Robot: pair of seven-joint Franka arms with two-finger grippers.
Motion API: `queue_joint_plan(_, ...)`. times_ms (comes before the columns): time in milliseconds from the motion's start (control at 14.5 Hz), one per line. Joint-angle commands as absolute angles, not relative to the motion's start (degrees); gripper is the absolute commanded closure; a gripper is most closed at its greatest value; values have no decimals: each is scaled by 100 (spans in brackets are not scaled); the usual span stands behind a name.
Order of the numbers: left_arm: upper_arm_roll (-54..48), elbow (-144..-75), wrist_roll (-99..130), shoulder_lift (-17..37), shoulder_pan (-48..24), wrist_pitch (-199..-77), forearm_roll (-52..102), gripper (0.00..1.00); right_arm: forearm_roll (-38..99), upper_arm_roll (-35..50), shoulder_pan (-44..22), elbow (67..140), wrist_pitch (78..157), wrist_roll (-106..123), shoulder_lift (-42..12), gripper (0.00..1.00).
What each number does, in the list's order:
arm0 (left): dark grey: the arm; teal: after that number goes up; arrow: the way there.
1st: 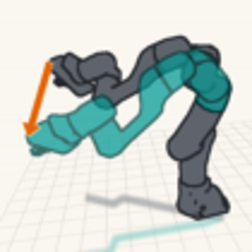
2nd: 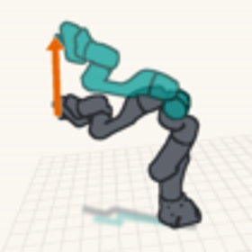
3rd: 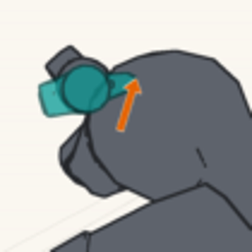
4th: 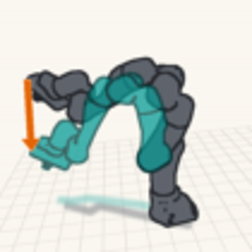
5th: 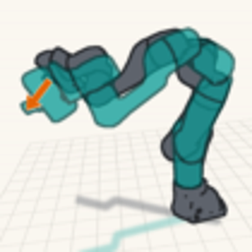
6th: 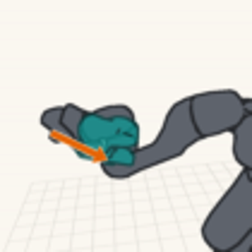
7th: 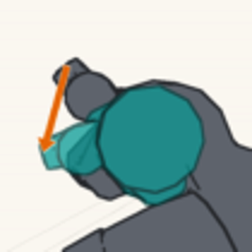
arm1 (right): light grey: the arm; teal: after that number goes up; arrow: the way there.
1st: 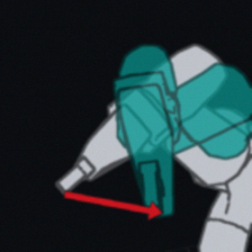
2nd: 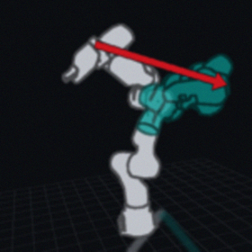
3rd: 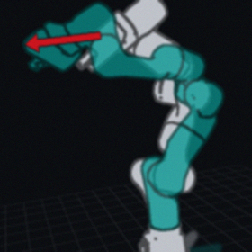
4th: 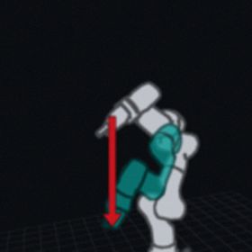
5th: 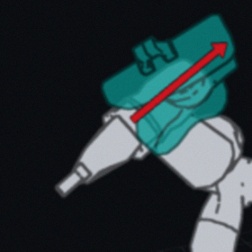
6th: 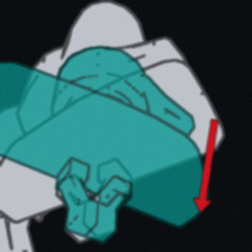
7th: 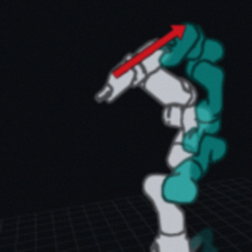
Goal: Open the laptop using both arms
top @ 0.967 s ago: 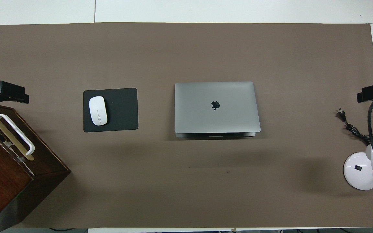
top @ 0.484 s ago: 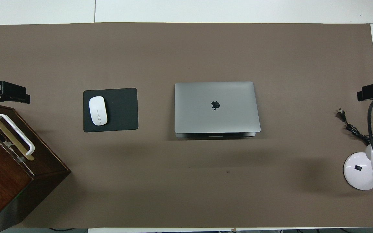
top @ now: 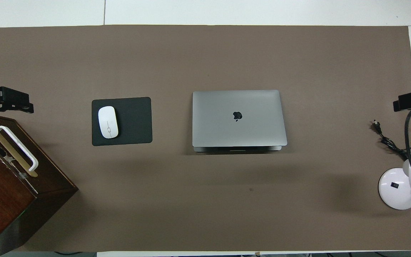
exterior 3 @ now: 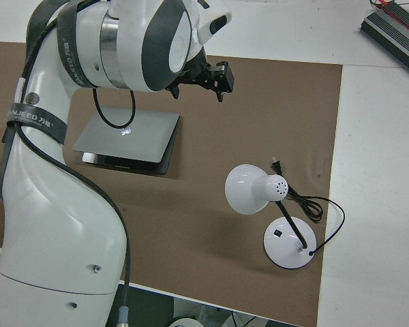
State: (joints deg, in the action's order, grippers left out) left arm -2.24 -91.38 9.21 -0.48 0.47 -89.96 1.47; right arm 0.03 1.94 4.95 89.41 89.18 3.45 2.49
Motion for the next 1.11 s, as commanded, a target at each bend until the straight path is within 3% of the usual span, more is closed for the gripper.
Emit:
queue_joint_plan(0, -228, -9281, 1536, -97, 62, -8956, 79, 0, -53, 272, 598, 9070, 9070, 299, 316, 0)
queue_joint_plan(69, -246, -9316, 1799, -114, 53, -8982, 79, 0, -53, 264, 598, 9070, 9070, 290, 316, 0)
queue_joint_plan(138, -263, -9395, 2106, -132, 35, -9026, 79, 12, -53, 272, 598, 9079, 9070, 281, 316, 0)
queue_joint_plan(414, -413, -9710, 2539, -455, -26, -9035, 141, 91, -44, 264, 598, 9140, 9140, 281, 316, 0)
queue_joint_plan(484, -413, -10069, 2627, -596, -52, -9105, 184, 100, -44, 264, 598, 9184, 9245, 290, 325, 0)
queue_joint_plan(691, -422, -10897, 3819, -1018, -219, -9798, 544, 100, -44, 272, 598, 9211, 9281, 290, 316, 0)
queue_joint_plan(1036, -413, -11477, 4892, -1247, -202, -10501, 1563, 100, -44, 264, 598, 9421, 9684, 264, 316, 0)
